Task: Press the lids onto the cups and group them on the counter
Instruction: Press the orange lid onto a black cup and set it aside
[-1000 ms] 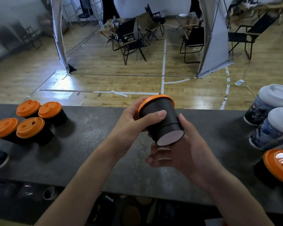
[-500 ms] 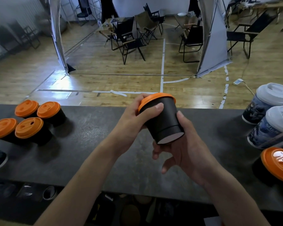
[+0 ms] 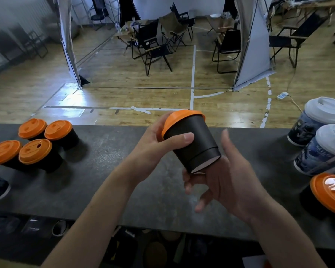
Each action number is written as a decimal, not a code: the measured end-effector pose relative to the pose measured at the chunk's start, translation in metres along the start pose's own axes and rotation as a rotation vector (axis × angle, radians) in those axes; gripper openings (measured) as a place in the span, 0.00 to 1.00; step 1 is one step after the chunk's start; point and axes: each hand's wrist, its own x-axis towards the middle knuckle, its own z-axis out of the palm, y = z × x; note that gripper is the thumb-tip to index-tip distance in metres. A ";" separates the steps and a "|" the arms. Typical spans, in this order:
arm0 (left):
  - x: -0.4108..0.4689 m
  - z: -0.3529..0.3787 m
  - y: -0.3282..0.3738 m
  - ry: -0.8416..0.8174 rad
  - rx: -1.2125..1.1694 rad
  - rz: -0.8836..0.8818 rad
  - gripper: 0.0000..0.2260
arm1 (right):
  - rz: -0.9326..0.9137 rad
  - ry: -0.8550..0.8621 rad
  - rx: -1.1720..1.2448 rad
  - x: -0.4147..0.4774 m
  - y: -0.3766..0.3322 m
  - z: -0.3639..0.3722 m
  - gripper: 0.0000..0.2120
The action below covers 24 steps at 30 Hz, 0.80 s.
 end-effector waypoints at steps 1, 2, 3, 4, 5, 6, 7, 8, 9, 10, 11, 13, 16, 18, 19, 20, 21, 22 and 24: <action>0.000 0.000 0.000 0.014 0.028 -0.003 0.19 | -0.026 0.025 -0.052 0.000 0.001 0.001 0.39; 0.001 0.001 -0.001 0.028 0.040 -0.005 0.18 | -0.038 0.042 -0.071 0.001 0.002 0.002 0.38; 0.001 0.002 -0.002 0.037 0.039 -0.005 0.20 | -0.033 0.046 -0.046 0.002 0.003 0.003 0.36; 0.001 0.004 -0.003 0.042 0.032 0.000 0.24 | -0.018 0.032 0.012 0.002 0.003 0.005 0.35; 0.001 0.005 -0.005 0.046 0.023 0.009 0.29 | -0.001 0.011 0.080 0.002 0.004 0.007 0.34; 0.001 0.005 -0.006 0.047 0.014 0.016 0.34 | 0.013 -0.004 0.141 0.002 0.005 0.009 0.34; 0.001 0.005 -0.007 0.045 0.002 0.018 0.36 | 0.020 -0.014 0.186 0.002 0.006 0.009 0.34; 0.001 0.005 -0.008 0.046 -0.010 0.019 0.36 | 0.021 -0.022 0.204 0.002 0.007 0.009 0.35; 0.001 0.004 -0.008 0.053 -0.018 0.019 0.32 | 0.023 -0.028 0.195 0.001 0.007 0.009 0.36; 0.001 0.004 -0.008 0.068 -0.018 0.019 0.28 | 0.025 -0.026 0.152 0.001 0.008 0.008 0.37; 0.002 0.005 -0.008 0.087 -0.009 0.021 0.23 | 0.019 -0.006 0.071 0.001 0.008 0.007 0.38; 0.002 0.006 -0.008 0.105 0.025 0.025 0.19 | -0.020 0.068 -0.124 0.001 0.007 0.005 0.40; 0.004 0.009 -0.004 0.092 0.019 0.030 0.18 | -0.054 0.040 -0.072 0.002 0.006 0.007 0.34; 0.003 0.007 -0.002 0.032 -0.069 0.029 0.20 | -0.036 -0.057 0.064 0.001 0.005 0.008 0.35; 0.002 0.006 -0.001 0.009 -0.092 0.030 0.22 | -0.025 -0.091 0.113 0.001 0.006 0.007 0.37; 0.002 0.006 -0.001 0.001 -0.091 0.033 0.22 | -0.017 -0.111 0.137 0.000 0.006 0.006 0.38; 0.002 0.005 -0.001 0.005 -0.076 0.040 0.22 | -0.013 -0.116 0.143 -0.001 0.007 0.005 0.40; 0.002 0.004 0.000 0.021 -0.052 0.049 0.21 | -0.015 -0.093 0.123 -0.001 0.008 0.003 0.41; 0.002 0.004 0.003 0.058 0.031 0.065 0.20 | -0.064 0.003 0.018 -0.001 0.008 0.003 0.40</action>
